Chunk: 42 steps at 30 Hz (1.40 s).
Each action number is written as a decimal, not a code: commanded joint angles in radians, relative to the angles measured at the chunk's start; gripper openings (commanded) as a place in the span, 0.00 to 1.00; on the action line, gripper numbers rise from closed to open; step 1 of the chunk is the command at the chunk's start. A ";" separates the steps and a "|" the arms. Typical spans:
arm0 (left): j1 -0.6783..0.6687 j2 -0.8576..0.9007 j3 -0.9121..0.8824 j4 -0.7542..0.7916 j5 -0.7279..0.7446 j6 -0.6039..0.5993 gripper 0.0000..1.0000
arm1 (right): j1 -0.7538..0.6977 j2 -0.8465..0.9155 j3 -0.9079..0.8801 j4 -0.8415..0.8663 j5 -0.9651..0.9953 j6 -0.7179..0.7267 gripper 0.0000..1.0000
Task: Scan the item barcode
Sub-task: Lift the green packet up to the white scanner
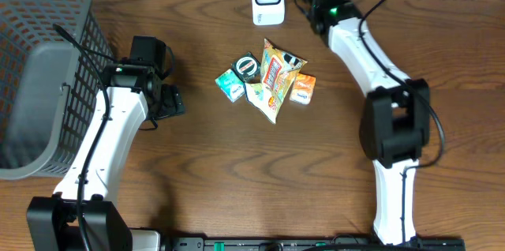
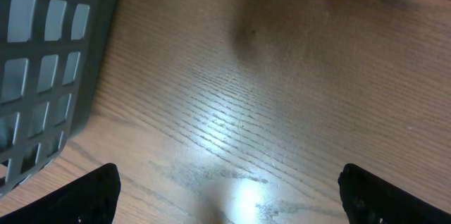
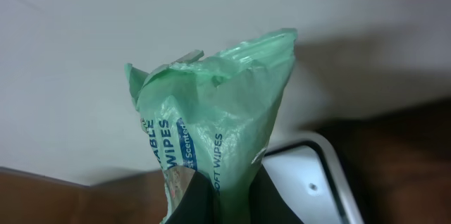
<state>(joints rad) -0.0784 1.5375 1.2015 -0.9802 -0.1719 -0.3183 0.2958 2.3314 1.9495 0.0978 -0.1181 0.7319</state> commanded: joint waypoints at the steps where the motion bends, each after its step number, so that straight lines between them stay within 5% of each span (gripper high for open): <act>1: 0.003 0.000 -0.005 -0.003 -0.020 -0.013 0.98 | 0.026 0.048 0.011 0.023 -0.024 0.012 0.01; 42: 0.003 0.000 -0.005 -0.003 -0.020 -0.013 0.98 | -0.016 -0.080 0.018 -0.094 -0.040 -0.053 0.01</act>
<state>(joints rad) -0.0784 1.5375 1.2015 -0.9806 -0.1719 -0.3180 0.2604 2.2406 1.9564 0.0231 -0.1669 0.6952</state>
